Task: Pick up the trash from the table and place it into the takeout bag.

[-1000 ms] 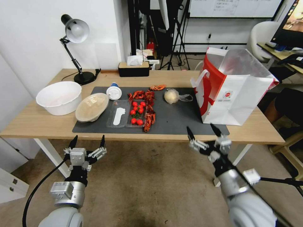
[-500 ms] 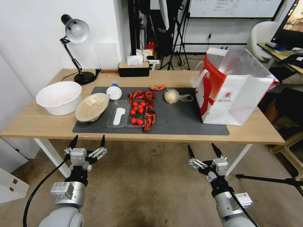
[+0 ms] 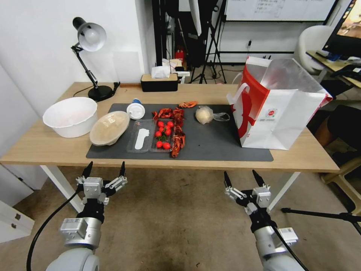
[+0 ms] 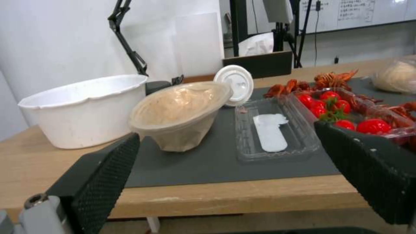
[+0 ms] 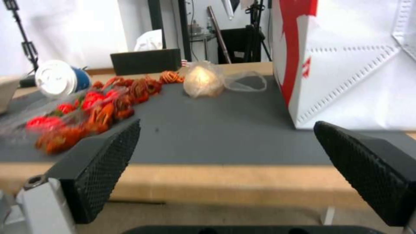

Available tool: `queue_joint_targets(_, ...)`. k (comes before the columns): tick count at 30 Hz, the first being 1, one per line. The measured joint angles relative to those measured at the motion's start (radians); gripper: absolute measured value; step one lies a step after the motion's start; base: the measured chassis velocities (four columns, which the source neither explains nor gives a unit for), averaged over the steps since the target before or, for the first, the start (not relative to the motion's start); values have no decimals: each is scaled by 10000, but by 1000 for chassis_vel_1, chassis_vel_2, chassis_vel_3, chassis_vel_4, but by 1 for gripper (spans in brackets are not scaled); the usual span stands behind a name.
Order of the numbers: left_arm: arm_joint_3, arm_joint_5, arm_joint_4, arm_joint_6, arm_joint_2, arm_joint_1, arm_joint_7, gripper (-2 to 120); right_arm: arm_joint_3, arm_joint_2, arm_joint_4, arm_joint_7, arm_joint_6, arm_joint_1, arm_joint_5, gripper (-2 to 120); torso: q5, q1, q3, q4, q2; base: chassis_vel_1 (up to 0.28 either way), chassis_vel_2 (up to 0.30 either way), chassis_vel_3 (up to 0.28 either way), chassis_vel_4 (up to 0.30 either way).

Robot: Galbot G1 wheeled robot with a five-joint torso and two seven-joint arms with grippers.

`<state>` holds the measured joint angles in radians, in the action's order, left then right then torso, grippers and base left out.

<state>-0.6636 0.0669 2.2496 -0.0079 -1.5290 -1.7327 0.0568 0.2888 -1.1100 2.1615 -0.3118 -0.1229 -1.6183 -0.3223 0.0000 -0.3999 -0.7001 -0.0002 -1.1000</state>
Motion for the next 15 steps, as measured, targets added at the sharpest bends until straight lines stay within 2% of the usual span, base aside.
queue_joint_targets(1, 0, 0, 0, 0, 0, 0, 0, 100, 0, 0, 0, 0, 0, 0, 0, 100, 0, 0, 0, 0, 0, 0, 0, 0, 0)
queue_joint_targets(4, 0, -10, 6, -12, -16, -12, -3, 100, -296, 181, 11, -414, 766, 1052, -616, 100, -1, 0, 0, 1, 0, 0, 0, 0, 0)
queue_joint_targets(9, 2, -16, 8, -16, -22, -12, -3, 100, -453, 256, -31, -564, 1113, 1544, -937, 100, -1, 0, 0, 2, 0, 0, 0, 0, 0)
queue_joint_targets(12, 1, -35, 9, -27, -42, -29, -2, 100, -1185, 365, -714, -1077, 1947, 3376, -1822, 100, 2, 0, 0, 1, 1, 0, 0, 0, 0)
queue_joint_targets(14, -6, -42, 5, -35, -50, -37, -4, 100, -1412, 380, -930, -1214, 2107, 3829, -2026, 100, -2, -2, 0, 2, 1, 0, 0, 0, 0)
queue_joint_targets(15, -12, -50, -13, -38, -63, -42, -2, 100, -1912, 394, -1443, -1511, 2355, 4721, -2378, 100, -1, -3, 0, 0, 1, 0, 0, 0, 0)
